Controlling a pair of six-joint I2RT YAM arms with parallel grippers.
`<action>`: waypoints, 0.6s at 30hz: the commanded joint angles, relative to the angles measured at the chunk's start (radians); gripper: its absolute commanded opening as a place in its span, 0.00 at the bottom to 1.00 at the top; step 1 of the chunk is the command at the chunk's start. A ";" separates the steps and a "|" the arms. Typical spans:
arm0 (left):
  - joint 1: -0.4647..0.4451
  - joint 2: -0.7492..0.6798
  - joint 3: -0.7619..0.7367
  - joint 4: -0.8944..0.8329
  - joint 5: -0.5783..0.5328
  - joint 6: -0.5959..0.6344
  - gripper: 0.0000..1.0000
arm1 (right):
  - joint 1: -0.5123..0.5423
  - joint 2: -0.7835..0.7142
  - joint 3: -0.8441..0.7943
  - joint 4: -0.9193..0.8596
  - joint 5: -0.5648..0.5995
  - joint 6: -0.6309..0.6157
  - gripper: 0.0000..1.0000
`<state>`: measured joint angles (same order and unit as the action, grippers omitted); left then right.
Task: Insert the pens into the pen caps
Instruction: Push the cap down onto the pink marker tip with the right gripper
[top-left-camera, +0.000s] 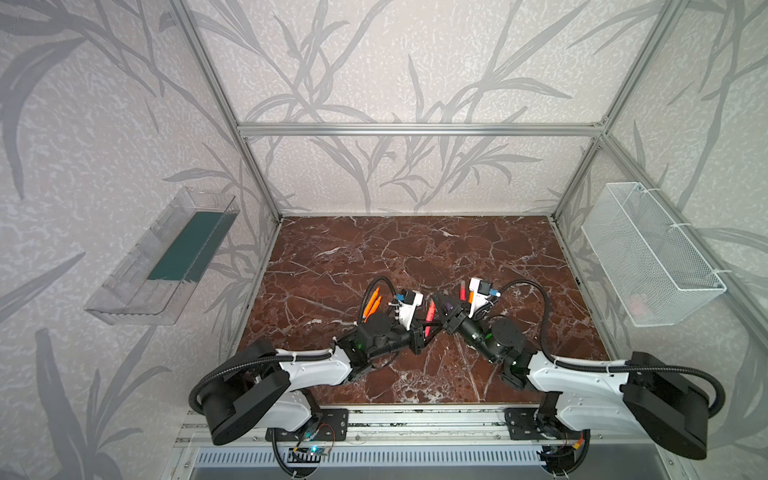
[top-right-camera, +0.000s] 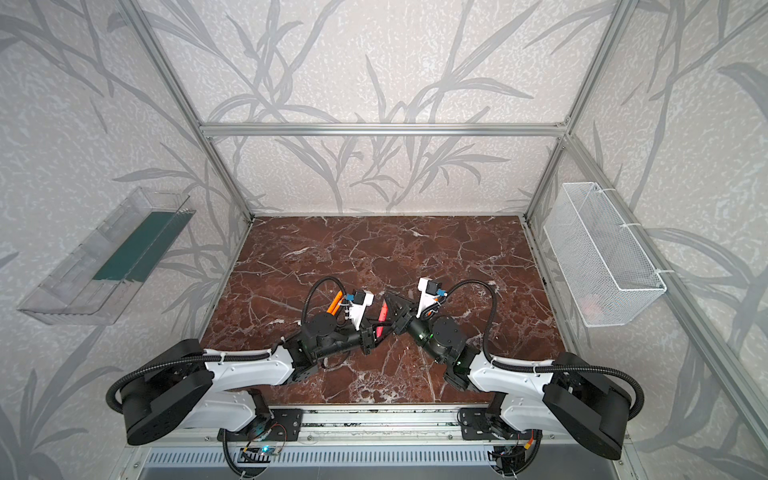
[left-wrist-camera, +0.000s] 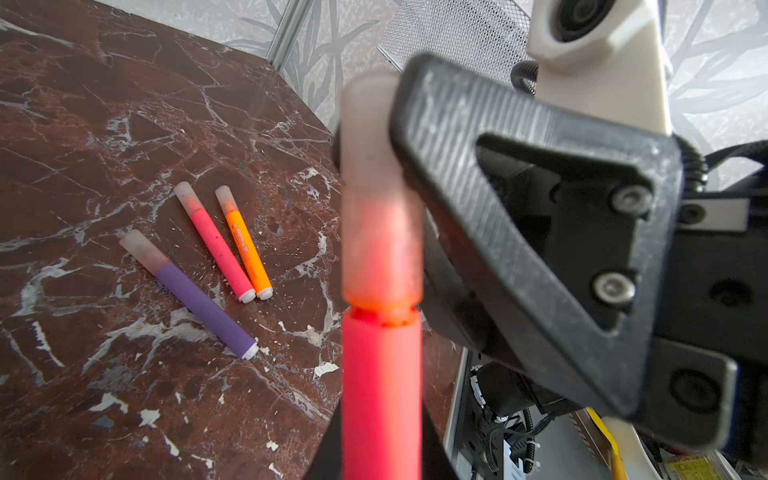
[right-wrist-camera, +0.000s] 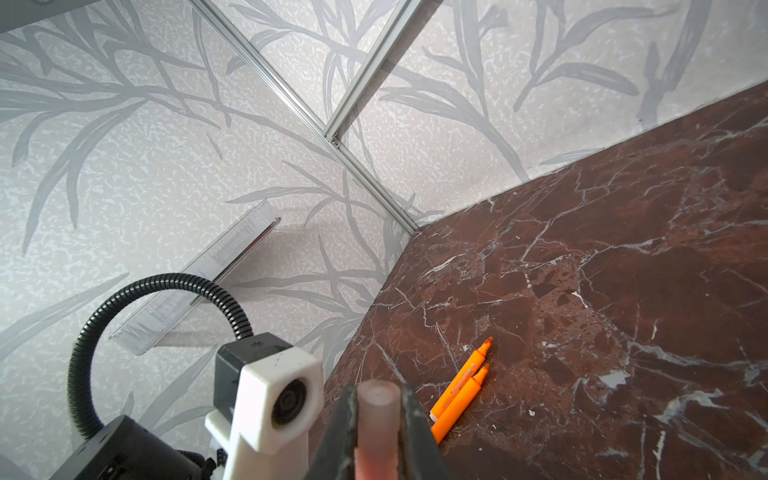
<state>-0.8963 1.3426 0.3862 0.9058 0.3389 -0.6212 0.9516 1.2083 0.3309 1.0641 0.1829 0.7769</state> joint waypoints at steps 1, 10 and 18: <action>0.008 -0.051 0.011 0.080 0.002 0.015 0.00 | 0.029 -0.015 0.006 -0.077 -0.047 -0.021 0.23; 0.008 -0.083 0.011 0.006 -0.006 0.064 0.00 | 0.030 -0.197 0.038 -0.259 -0.032 -0.093 0.39; 0.006 -0.079 0.024 -0.019 0.006 0.085 0.00 | 0.030 -0.288 0.110 -0.438 -0.026 -0.125 0.57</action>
<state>-0.8925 1.2785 0.3862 0.8864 0.3382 -0.5644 0.9764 0.9291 0.3939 0.7174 0.1486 0.6796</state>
